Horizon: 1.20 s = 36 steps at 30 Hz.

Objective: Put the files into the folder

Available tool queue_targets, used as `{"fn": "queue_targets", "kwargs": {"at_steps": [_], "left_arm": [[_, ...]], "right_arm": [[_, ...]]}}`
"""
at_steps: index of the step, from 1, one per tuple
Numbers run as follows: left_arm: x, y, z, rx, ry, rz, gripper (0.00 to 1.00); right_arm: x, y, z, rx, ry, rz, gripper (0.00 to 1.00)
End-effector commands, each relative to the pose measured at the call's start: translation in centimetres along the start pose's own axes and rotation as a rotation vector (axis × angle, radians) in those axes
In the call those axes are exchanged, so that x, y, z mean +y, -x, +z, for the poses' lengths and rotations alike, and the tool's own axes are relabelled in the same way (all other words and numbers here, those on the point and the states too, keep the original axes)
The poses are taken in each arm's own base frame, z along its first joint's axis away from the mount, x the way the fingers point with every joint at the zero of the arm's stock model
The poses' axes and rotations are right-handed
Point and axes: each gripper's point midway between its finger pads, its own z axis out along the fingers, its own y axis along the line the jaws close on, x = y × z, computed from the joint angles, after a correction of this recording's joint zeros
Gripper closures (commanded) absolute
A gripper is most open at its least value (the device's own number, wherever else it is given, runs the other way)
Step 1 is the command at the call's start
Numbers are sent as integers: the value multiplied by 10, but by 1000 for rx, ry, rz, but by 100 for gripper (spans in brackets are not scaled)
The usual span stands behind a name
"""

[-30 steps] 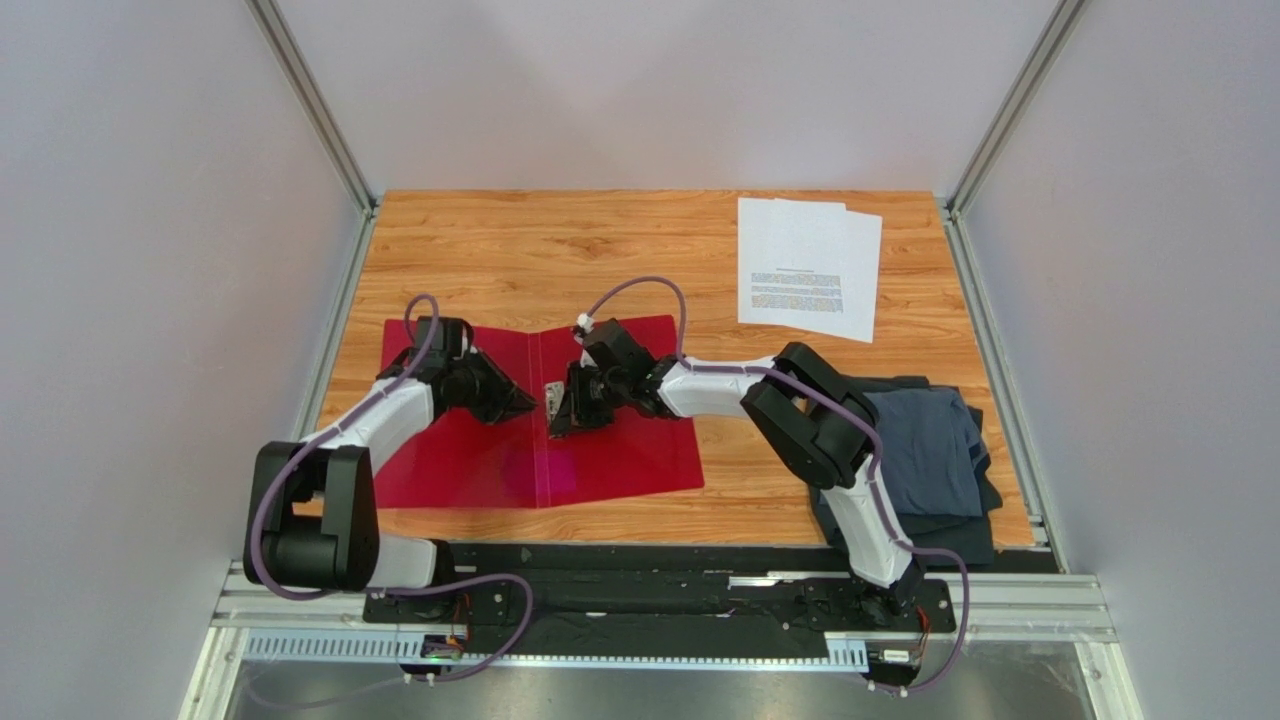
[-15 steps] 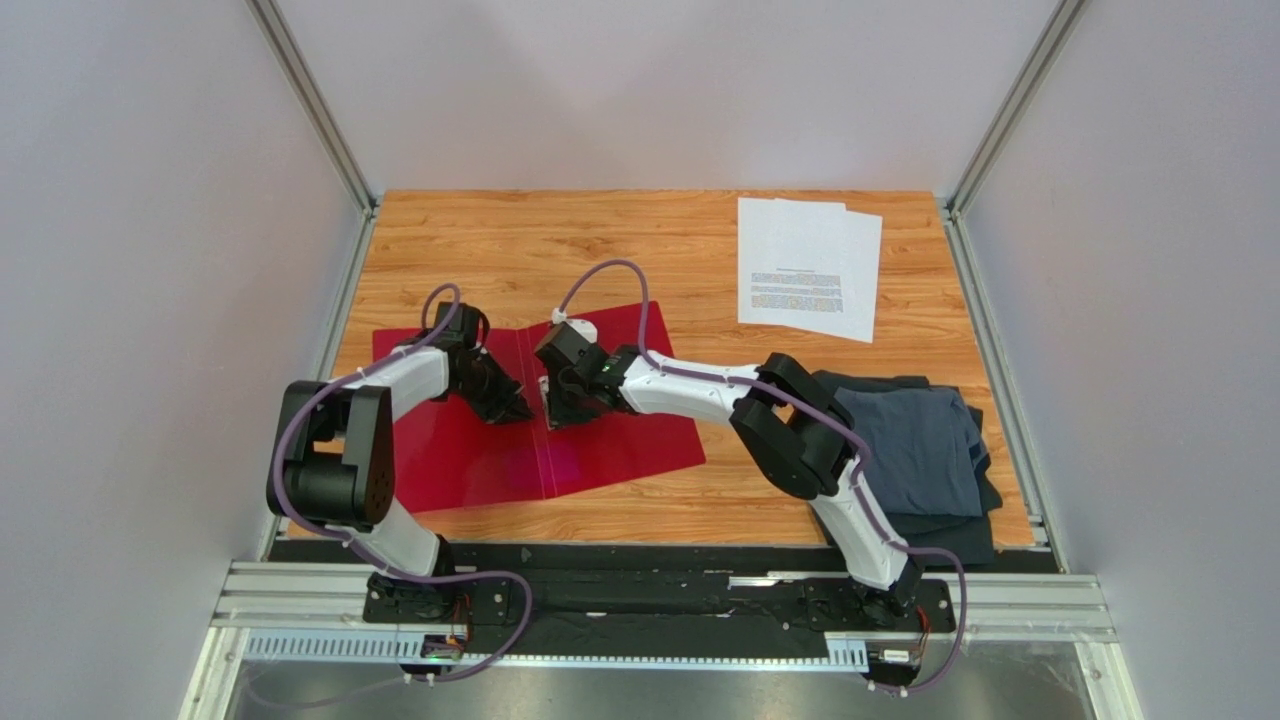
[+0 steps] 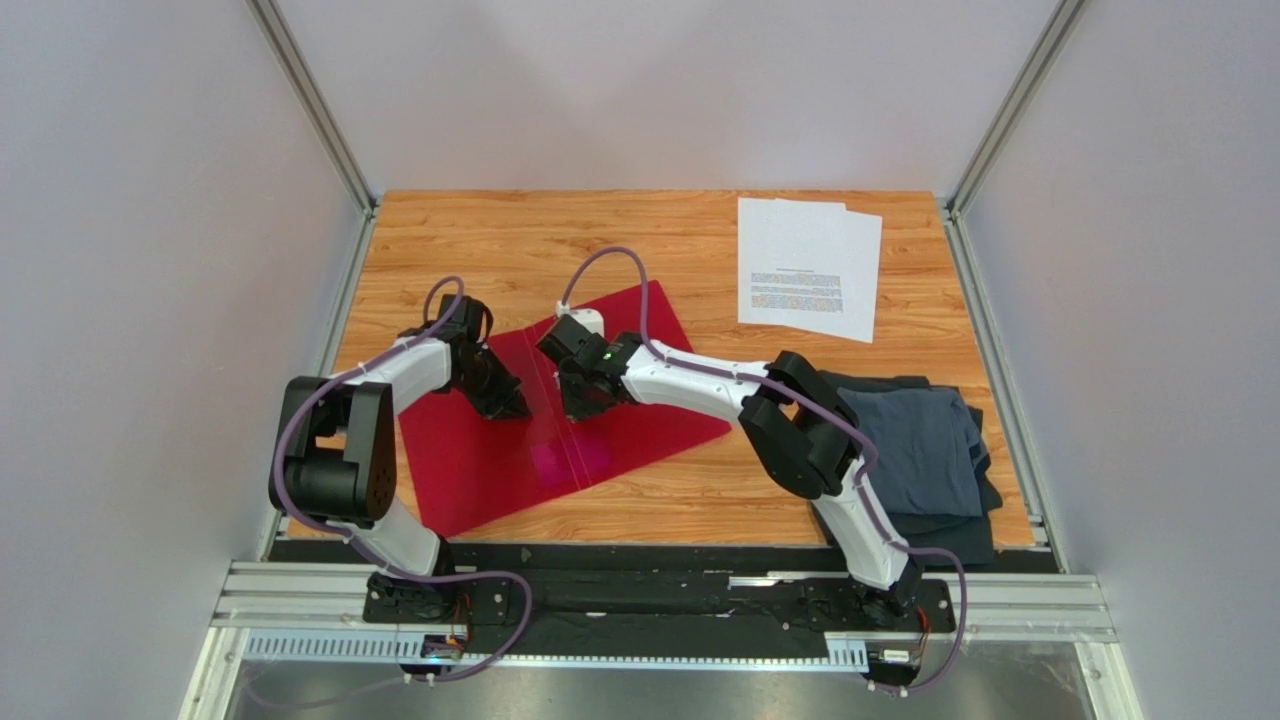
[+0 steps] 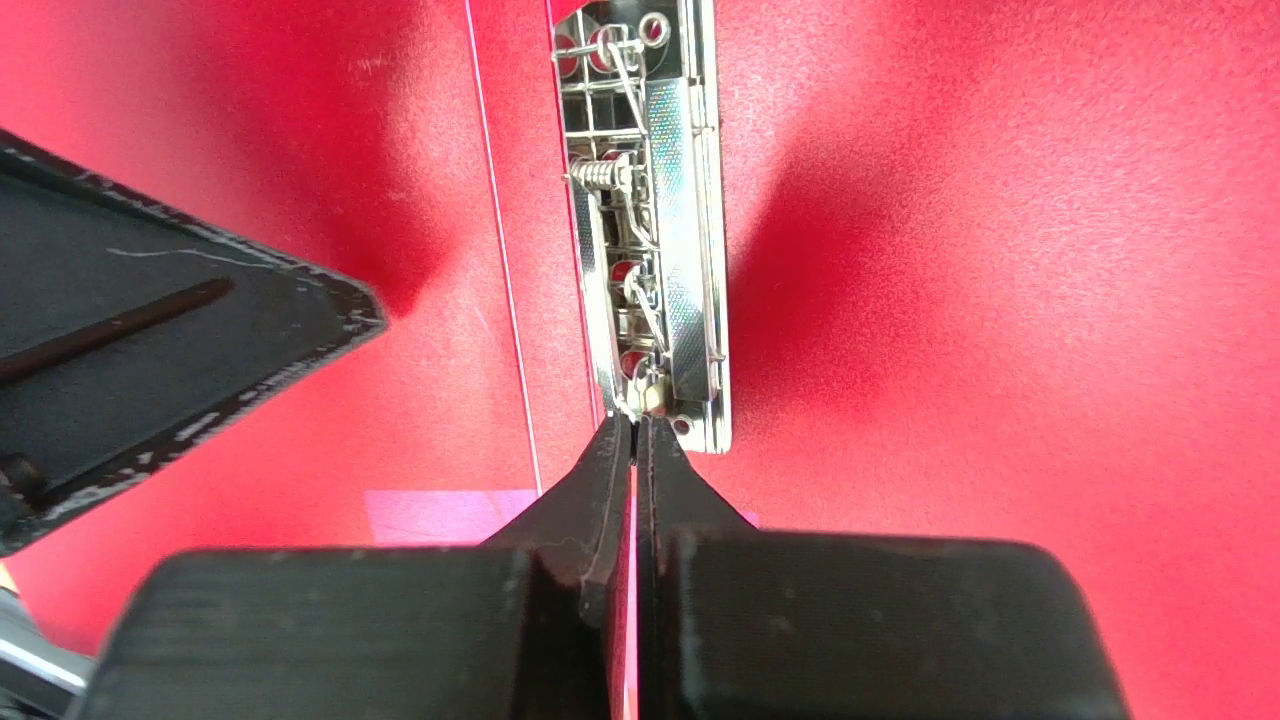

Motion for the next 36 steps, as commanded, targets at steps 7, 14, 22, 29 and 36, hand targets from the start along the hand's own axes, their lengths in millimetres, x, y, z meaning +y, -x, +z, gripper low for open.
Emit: {"fn": "queue_targets", "kwargs": {"at_steps": [7,14,22,29,36], "left_arm": [[-29,1,-7,7,-158,145,77],[-80,11,-24,-32,-278,187,60],[-98,28,3,-67,-59,191,63],[-96,31,19,-65,2,184,70],[-88,24,19,-95,60,205,71]], "right_arm": [[-14,10,-16,89,42,-14,100],[-45,-37,20,176,-39,-6,100],[-59,-54,27,164,-32,6,100],[-62,-51,27,149,-31,-4,100],[-66,-50,27,143,-43,-23,100]]}}
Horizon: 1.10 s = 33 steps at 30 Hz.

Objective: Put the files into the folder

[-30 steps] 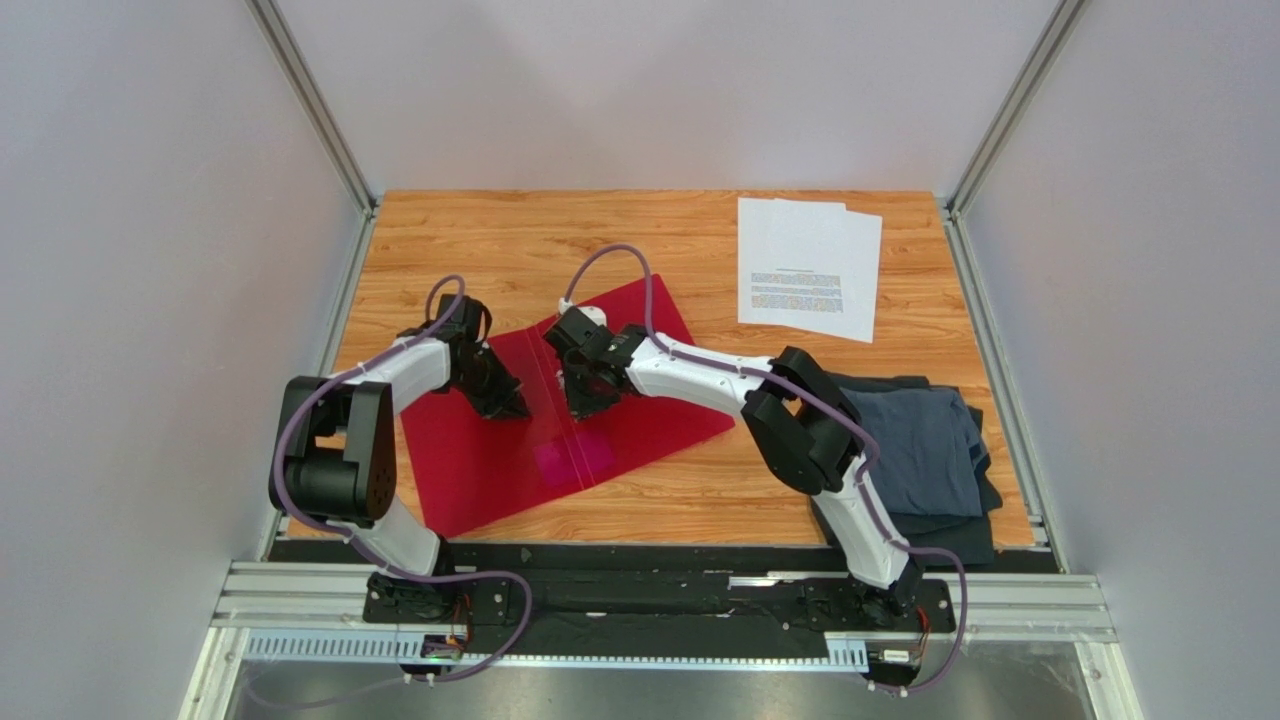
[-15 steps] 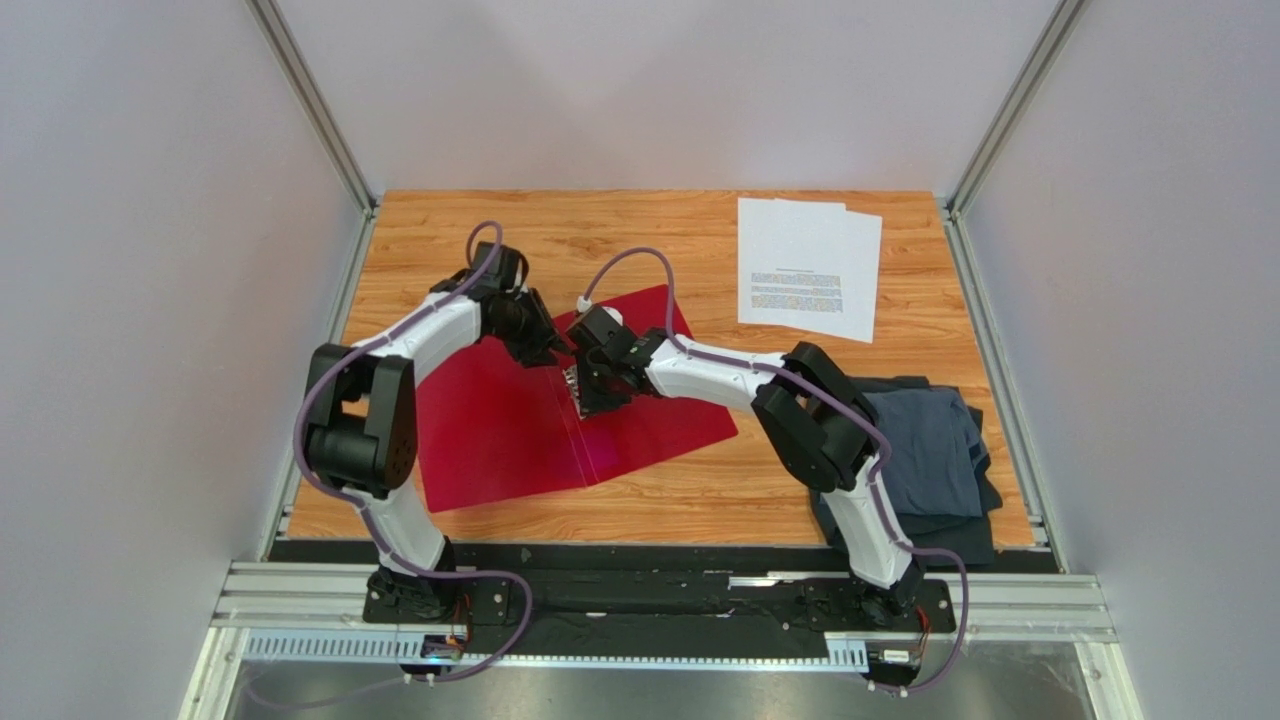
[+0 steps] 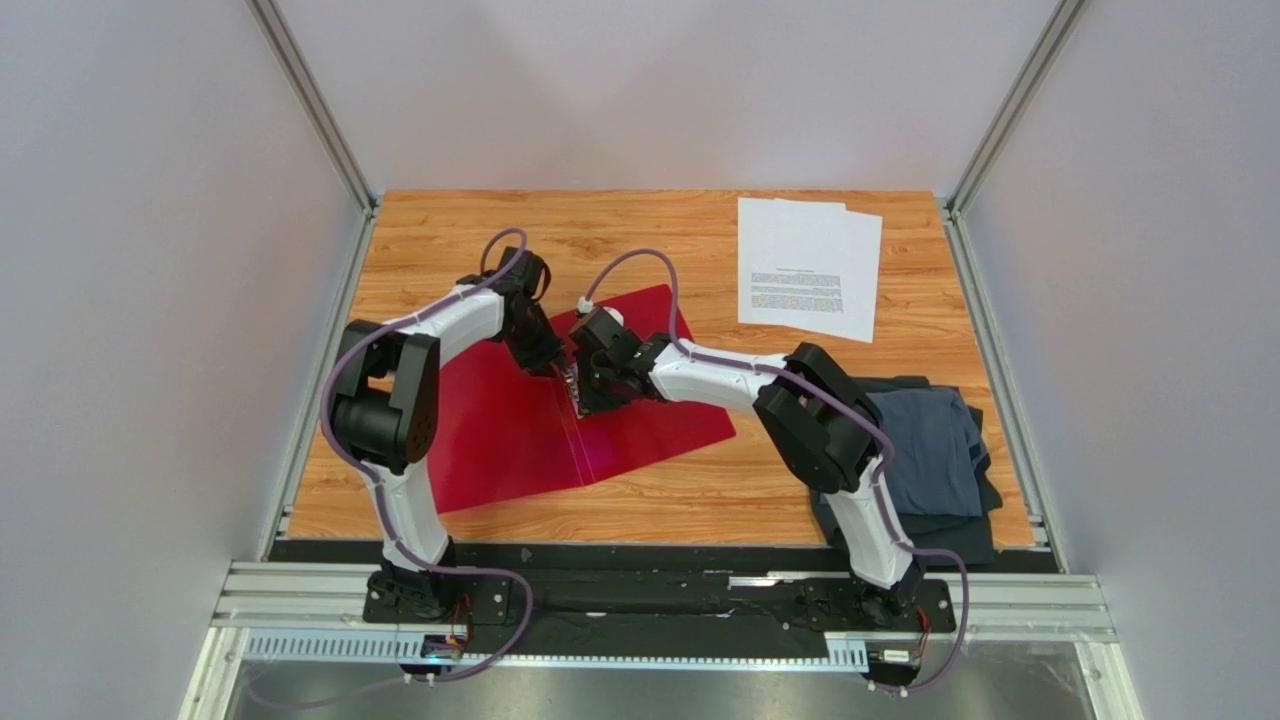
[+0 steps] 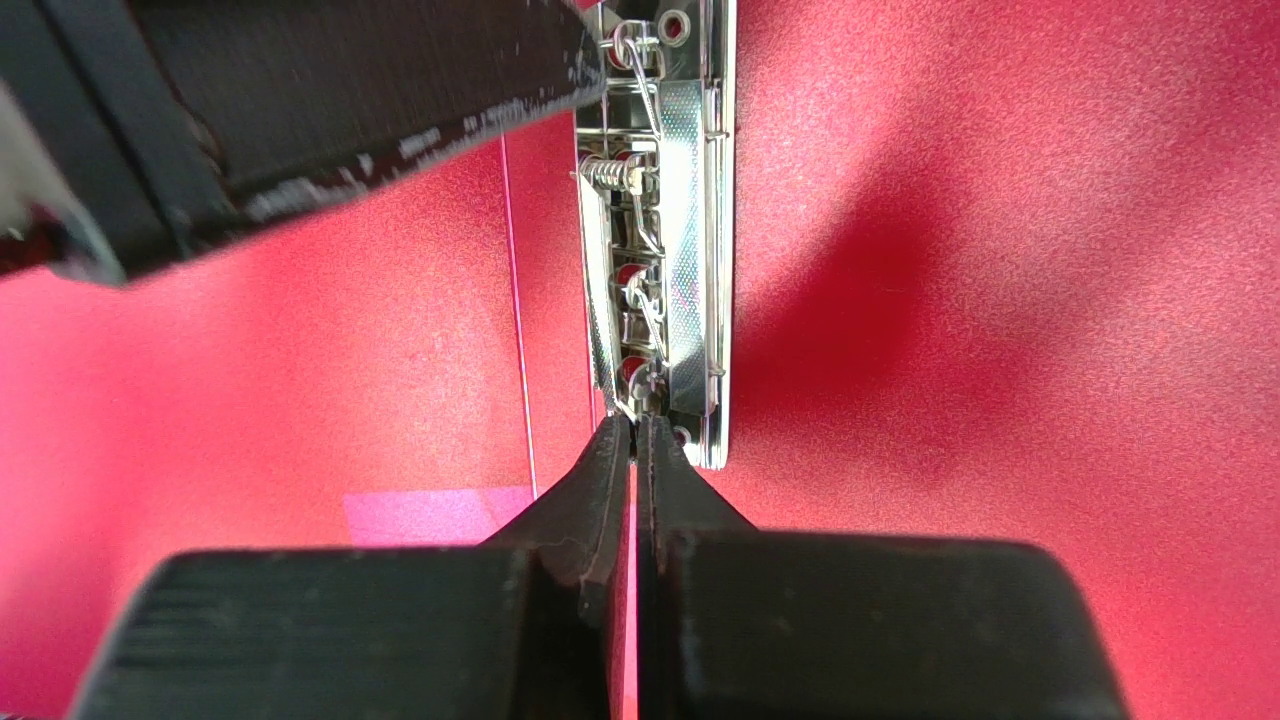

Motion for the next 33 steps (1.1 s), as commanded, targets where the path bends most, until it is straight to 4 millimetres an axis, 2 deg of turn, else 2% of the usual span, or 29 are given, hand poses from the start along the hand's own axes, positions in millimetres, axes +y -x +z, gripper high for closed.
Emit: {"fn": "queue_targets", "kwargs": {"at_steps": [1,4,8,10,13,14,24,31,33], "left_arm": [[-3,2,-8,-51,38,6,71],[-7,3,-1,-43,45,-3,71],[-1,-3,12,-16,81,-8,74],[5,-6,16,-9,107,-16,79],[11,-7,18,-4,133,-12,94],[11,-7,19,-3,132,-9,99],[23,-19,36,31,162,46,100],[24,-22,39,39,164,61,100],[23,-22,39,37,164,66,100]], "right_arm": [[-58,-47,15,125,-186,-50,100],[-57,-48,14,126,-182,-51,100],[-60,-47,13,118,-195,-57,100],[-63,-44,12,107,-221,-66,100],[-75,-47,14,112,-296,-81,100],[-86,-56,16,135,-343,-78,100],[-148,-97,26,172,-624,-122,100],[-175,-101,21,161,-729,-163,100],[-177,-102,20,170,-722,-153,100]]}}
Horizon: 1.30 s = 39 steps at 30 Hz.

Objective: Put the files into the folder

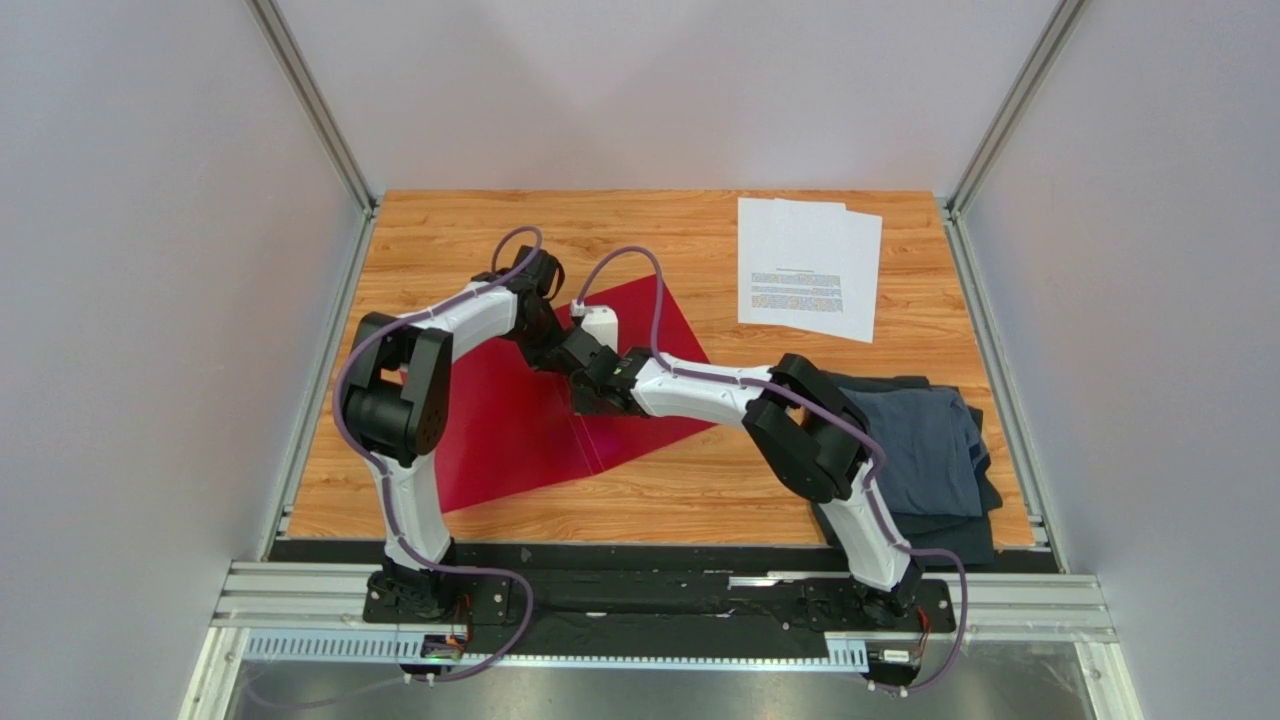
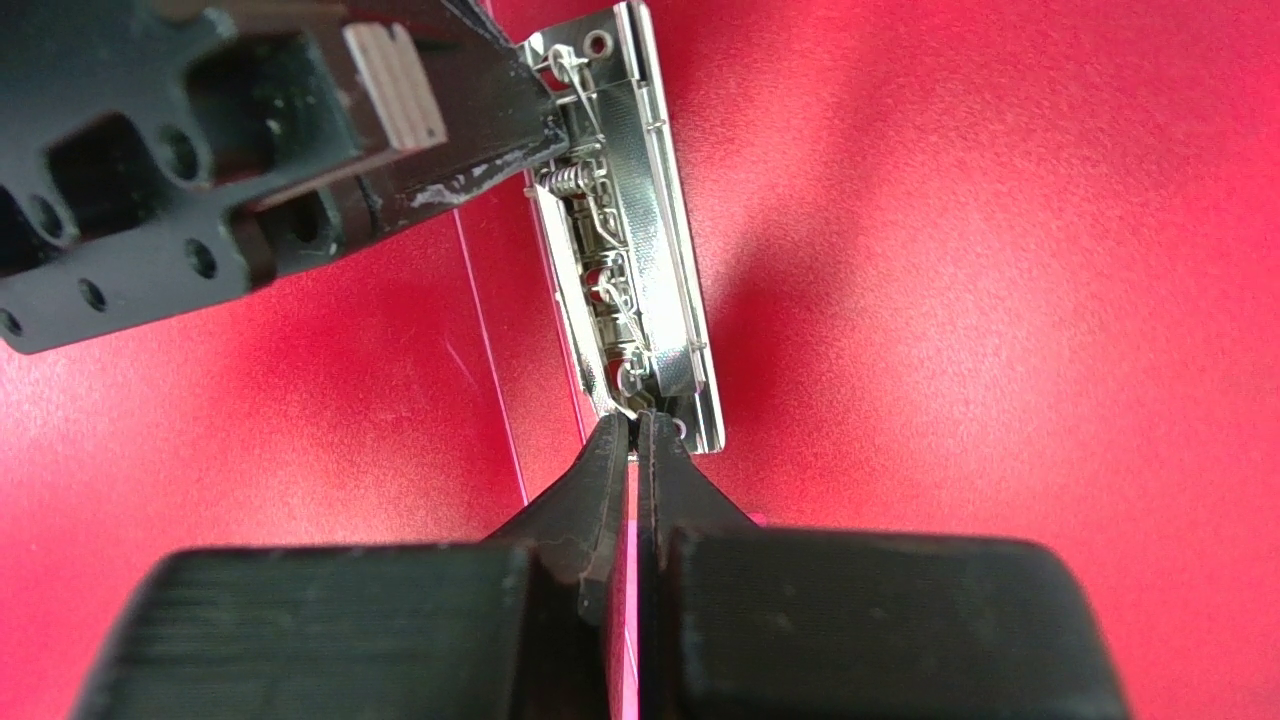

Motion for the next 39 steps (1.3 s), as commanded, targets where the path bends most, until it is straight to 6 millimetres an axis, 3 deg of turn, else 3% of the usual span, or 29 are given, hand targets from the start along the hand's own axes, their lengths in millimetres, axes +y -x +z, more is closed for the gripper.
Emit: {"fn": "queue_targets", "kwargs": {"at_steps": [1,3,4,7,10,15,18,19,22,25,31,36,39], "left_arm": [[25,-24,26,63,107,43,100],[26,-24,26,64,107,49,100],[24,-25,25,65,103,52,100],[27,-21,26,41,123,61,100],[26,-21,26,40,119,74,100],[24,-19,24,41,108,89,100],[22,-21,24,50,101,91,100],[21,-20,23,50,99,90,100],[23,-22,23,54,103,82,100],[25,-24,21,59,109,76,100],[24,-29,20,76,101,68,100],[23,-29,21,79,95,65,100],[23,-29,21,81,93,63,100]], "right_arm": [[-136,-106,23,298,-407,-179,100],[-116,-94,18,264,-301,-157,100],[-98,-84,11,256,-215,-139,100],[-54,-43,-10,207,-31,-94,100],[-31,-18,-25,197,71,-68,100],[-22,-2,-38,168,140,-69,100],[-4,3,-46,165,284,-49,93],[5,8,-50,157,341,-43,83],[16,9,-49,160,438,-13,66],[18,16,-45,157,503,24,64],[12,30,-34,146,514,62,66],[12,28,-22,164,527,59,78],[13,27,-17,170,529,63,81]]}}
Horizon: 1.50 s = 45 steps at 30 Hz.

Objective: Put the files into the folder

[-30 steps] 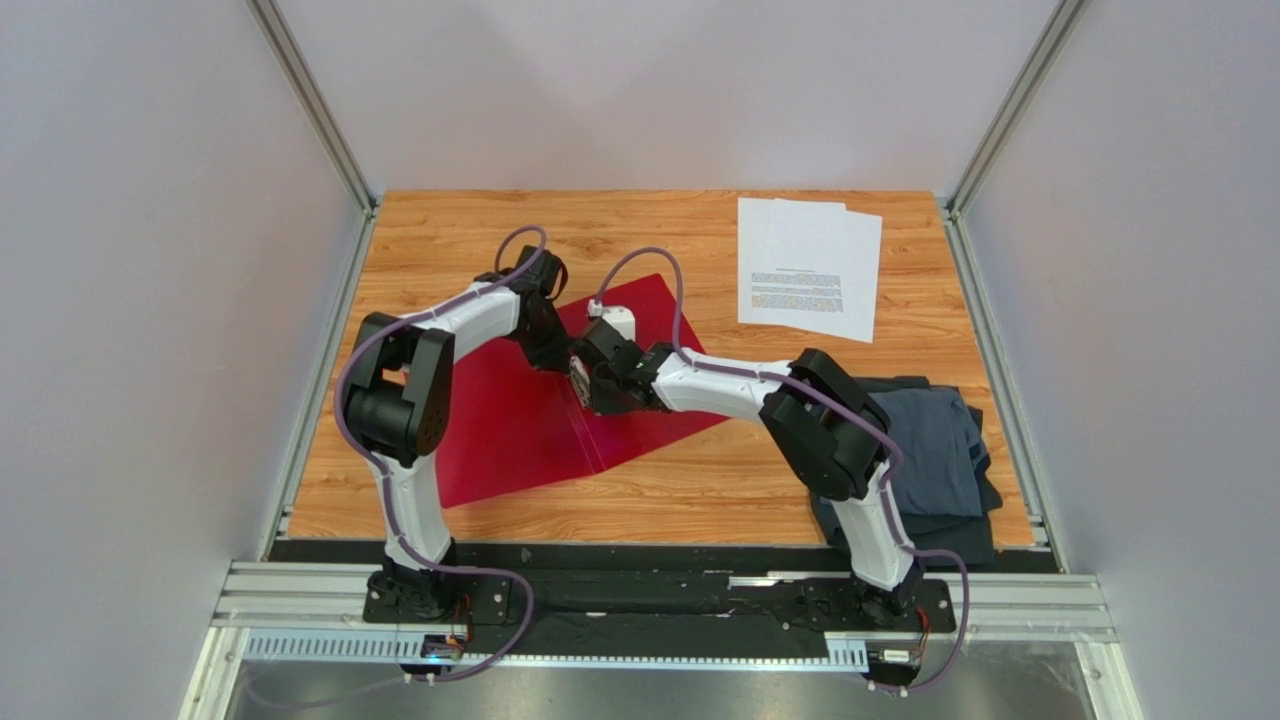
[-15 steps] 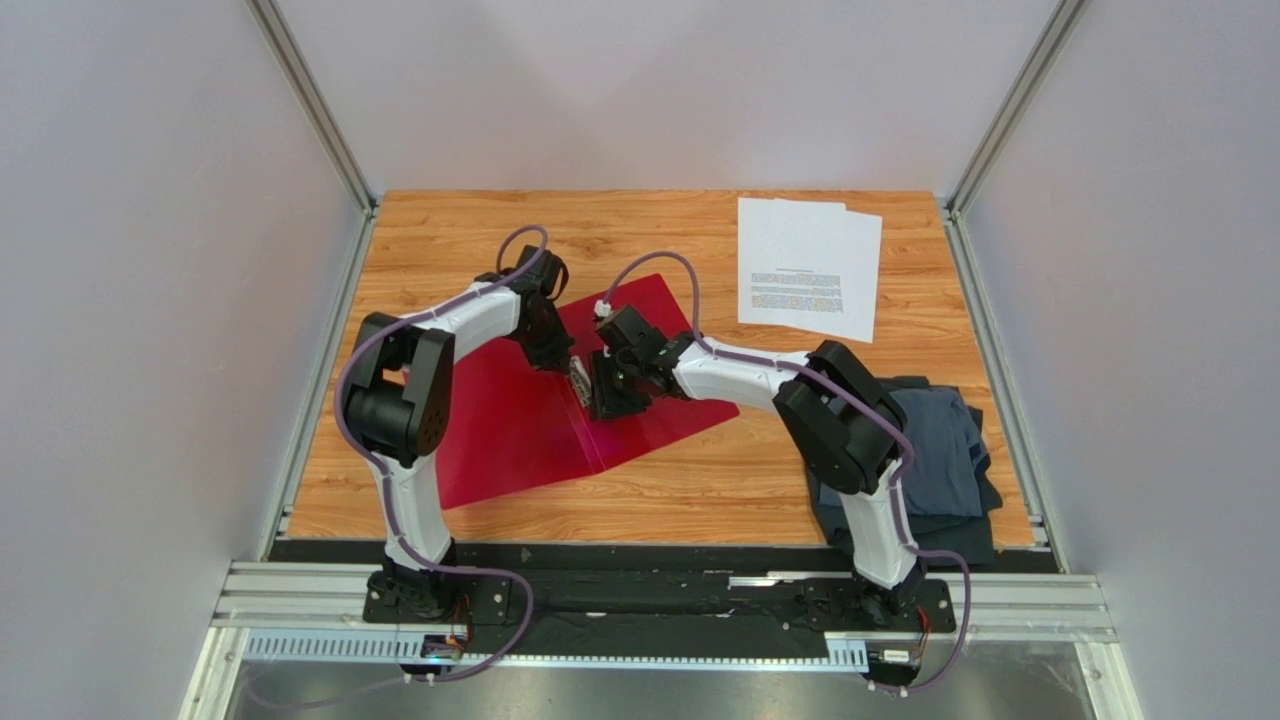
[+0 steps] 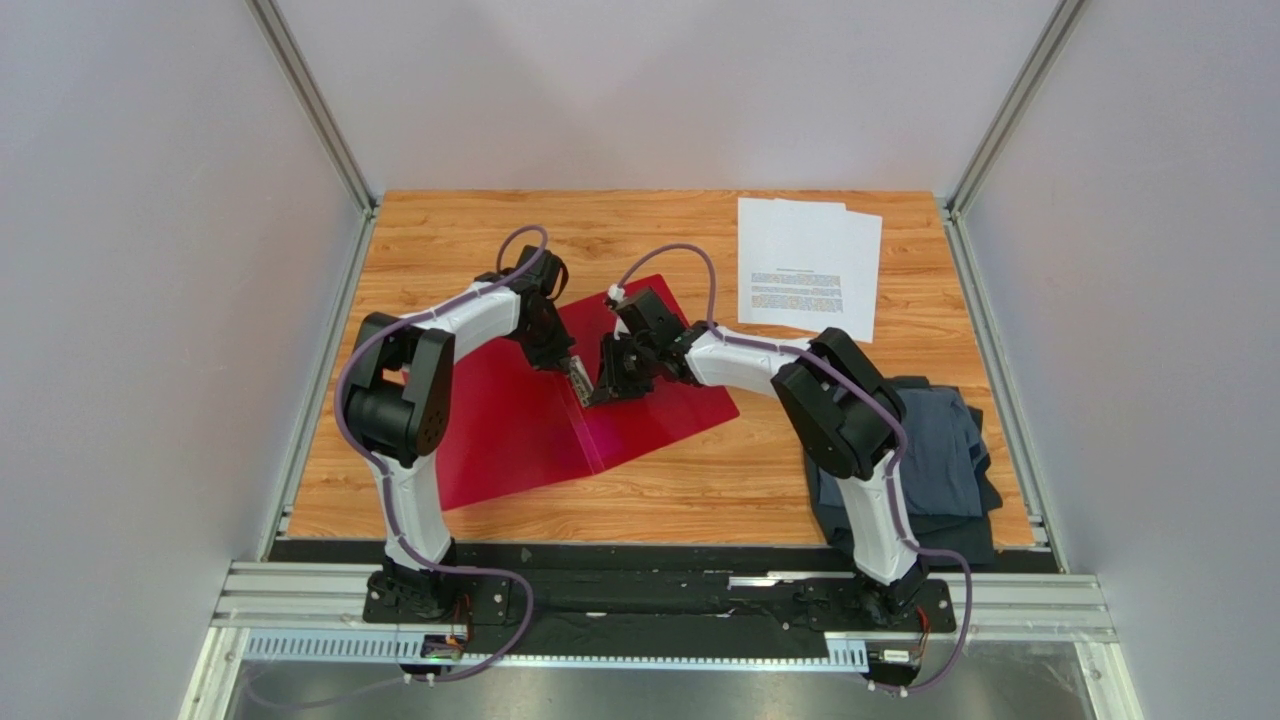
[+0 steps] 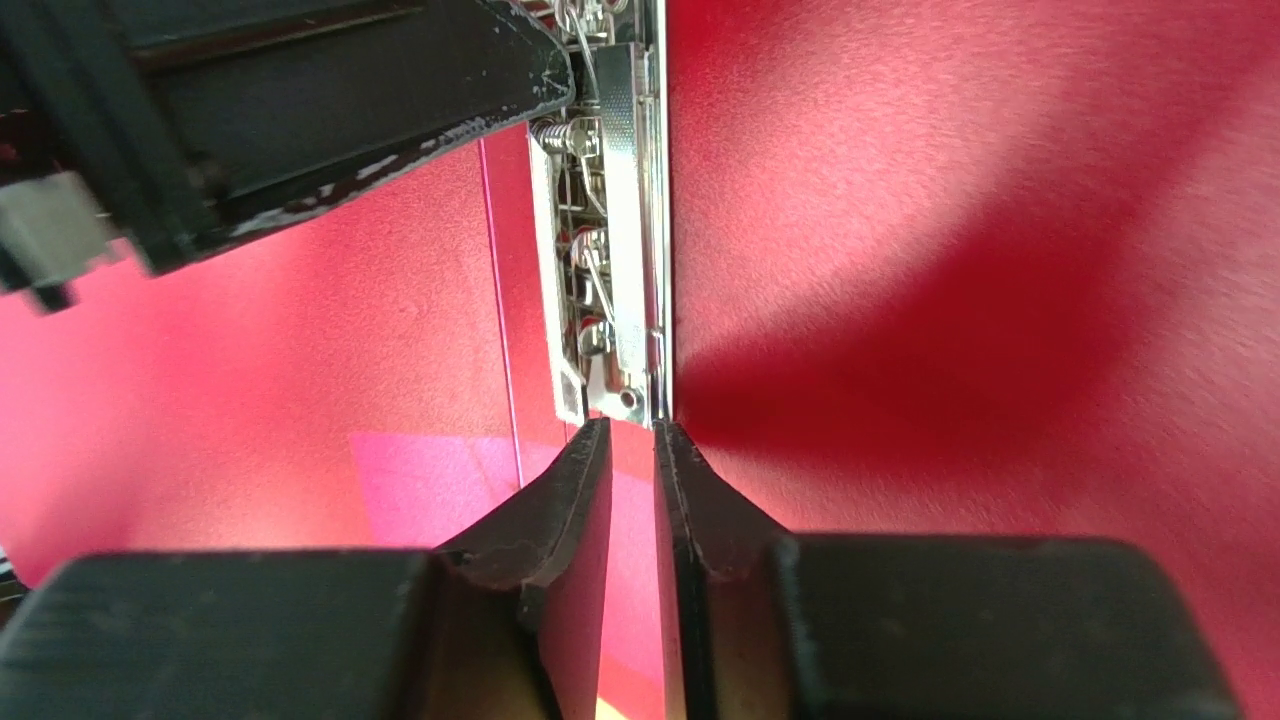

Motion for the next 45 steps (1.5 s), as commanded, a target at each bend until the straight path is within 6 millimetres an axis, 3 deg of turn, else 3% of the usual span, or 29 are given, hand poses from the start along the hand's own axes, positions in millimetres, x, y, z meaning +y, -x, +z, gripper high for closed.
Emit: {"fn": "queue_targets", "kwargs": {"at_steps": [1,9,12,15,23,31,34,35,40,45], "left_arm": [[25,-33,19,107,93,22,100],[25,-33,18,104,89,23,100],[24,-33,18,101,87,22,100],[23,-35,19,109,82,15,100],[25,-37,18,108,87,6,100],[26,-40,19,114,90,9,100],[25,-39,18,112,88,7,100],[25,-39,18,112,88,7,100],[26,-38,18,106,93,13,100],[26,-38,18,108,96,16,100]], "right_arm": [[19,13,8,-27,80,-26,80],[23,17,6,-39,103,-10,72],[34,23,-3,-60,133,-17,69],[39,24,2,-38,155,-16,71],[35,20,12,-27,161,-1,75],[17,12,18,-8,97,-11,73],[16,6,21,-1,104,-1,78],[15,4,22,1,101,1,85],[7,-2,19,2,60,-12,98],[-5,-12,22,21,-26,-37,100]]}}
